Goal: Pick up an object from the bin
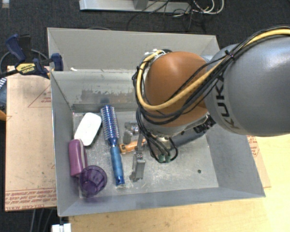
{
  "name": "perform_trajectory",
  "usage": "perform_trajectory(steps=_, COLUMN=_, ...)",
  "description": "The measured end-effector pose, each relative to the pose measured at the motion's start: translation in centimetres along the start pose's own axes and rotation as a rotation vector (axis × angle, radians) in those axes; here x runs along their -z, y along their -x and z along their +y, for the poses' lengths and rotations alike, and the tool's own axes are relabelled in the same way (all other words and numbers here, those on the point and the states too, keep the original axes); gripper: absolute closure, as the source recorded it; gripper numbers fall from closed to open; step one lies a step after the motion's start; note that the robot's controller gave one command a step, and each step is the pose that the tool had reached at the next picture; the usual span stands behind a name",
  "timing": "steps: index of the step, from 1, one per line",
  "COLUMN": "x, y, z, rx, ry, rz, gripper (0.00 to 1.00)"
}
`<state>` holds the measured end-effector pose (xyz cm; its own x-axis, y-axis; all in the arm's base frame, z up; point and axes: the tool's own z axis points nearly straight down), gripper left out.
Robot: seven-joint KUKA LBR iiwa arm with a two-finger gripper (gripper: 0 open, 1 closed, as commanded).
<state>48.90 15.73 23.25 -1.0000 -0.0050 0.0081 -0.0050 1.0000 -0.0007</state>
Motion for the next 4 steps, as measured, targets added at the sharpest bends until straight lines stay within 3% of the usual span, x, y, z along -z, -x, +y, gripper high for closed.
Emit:
perform_trajectory(steps=1, x=0.4, y=0.2, z=-0.1, rx=-0.005, ry=0.002, rz=-0.008, gripper=0.00)
perform_trajectory(steps=2, x=-5.4, y=9.1, z=-1.0, rx=0.075, ry=0.002, rz=-0.009, gripper=0.00)
perform_trajectory(steps=3, x=-8.7, y=8.1, z=-1.9, rx=-0.082, ry=0.003, rz=-0.006, gripper=0.00)
perform_trajectory(steps=4, x=-11.6, y=5.8, z=-2.6, rx=0.154, ry=0.002, rz=-0.009, gripper=0.00)
